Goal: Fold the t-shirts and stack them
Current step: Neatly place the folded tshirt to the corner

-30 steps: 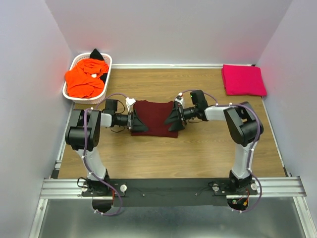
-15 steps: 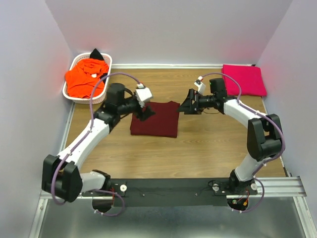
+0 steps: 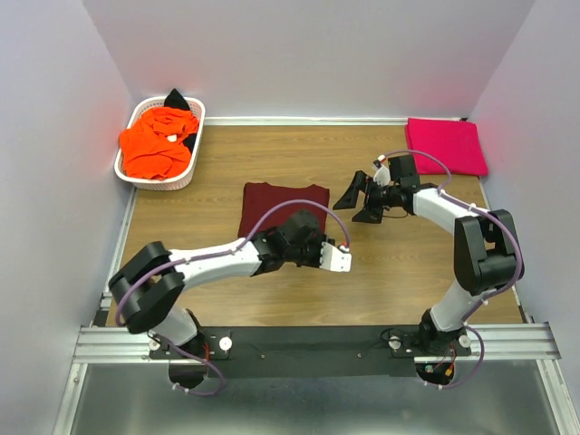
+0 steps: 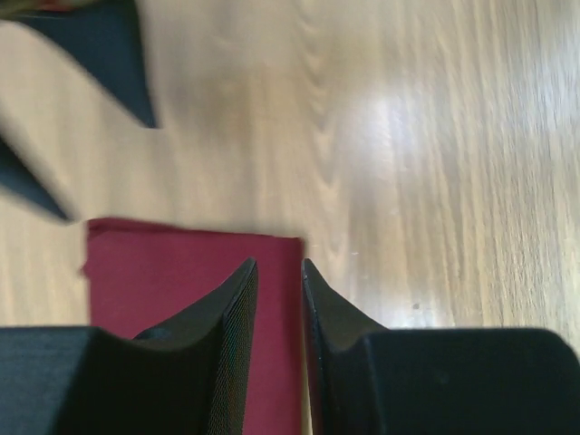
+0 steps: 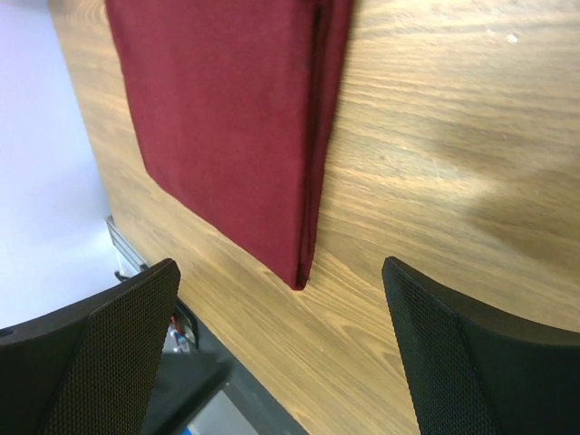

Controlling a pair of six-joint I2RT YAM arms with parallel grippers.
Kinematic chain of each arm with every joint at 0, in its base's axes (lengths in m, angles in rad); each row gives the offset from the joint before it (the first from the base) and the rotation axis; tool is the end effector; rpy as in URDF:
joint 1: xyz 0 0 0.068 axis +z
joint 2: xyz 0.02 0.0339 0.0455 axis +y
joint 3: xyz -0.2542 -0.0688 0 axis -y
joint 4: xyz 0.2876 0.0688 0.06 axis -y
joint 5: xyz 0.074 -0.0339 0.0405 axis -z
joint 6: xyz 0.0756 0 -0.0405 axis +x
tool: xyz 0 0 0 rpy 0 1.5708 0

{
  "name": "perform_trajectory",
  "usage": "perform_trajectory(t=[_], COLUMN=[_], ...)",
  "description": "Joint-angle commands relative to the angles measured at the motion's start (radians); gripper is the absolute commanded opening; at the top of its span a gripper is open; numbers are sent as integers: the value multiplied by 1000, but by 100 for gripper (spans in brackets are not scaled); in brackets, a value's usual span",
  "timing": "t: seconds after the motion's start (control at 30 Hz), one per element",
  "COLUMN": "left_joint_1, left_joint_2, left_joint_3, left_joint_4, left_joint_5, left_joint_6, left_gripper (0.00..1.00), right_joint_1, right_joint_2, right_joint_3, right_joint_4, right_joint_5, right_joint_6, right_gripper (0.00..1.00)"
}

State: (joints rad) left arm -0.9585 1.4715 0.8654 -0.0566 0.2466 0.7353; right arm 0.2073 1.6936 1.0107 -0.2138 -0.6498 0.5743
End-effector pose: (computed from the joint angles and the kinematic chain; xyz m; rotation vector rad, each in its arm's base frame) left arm 0.2042 -0.3228 0.1613 1.7642 1.3791 -0.3968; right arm 0.3780 0.1262 0.1260 0.1683 2.5462 1.1275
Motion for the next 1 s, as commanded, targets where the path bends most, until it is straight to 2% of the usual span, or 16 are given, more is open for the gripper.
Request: perform_trajectory(t=[0.0, 0.17, 0.43, 0.7, 0.8, 0.87, 0.97], left_joint_1=[-26, -28, -23, 10, 24, 38, 53], left_joint_2=[88, 187, 320, 351, 366, 365, 357], left_joint_3=[-8, 9, 27, 64, 86, 99, 129], left_joint_4=[52, 90, 123, 86, 58, 28, 9], left_joint_5=[-102, -132, -197, -175, -150, -127, -99], left_joint_6=[81, 108, 127, 136, 141, 138, 131], left_gripper=[32, 33, 46, 49, 40, 18, 7], right_joint_1=[-3, -3, -3, -3, -3, -3, -3], right_joint_2=[-6, -2, 11, 32, 40, 43, 46], right_joint_3=[-23, -23, -38, -34, -27, -27, -37], right_joint_4=[-7, -6, 2, 11, 11, 14, 28], right_joint_5=[42, 42, 16, -4, -7, -7, -8], right_joint_6=[52, 52, 55, 61, 65, 70, 75], right_gripper=[100, 100, 100, 100, 100, 100, 100])
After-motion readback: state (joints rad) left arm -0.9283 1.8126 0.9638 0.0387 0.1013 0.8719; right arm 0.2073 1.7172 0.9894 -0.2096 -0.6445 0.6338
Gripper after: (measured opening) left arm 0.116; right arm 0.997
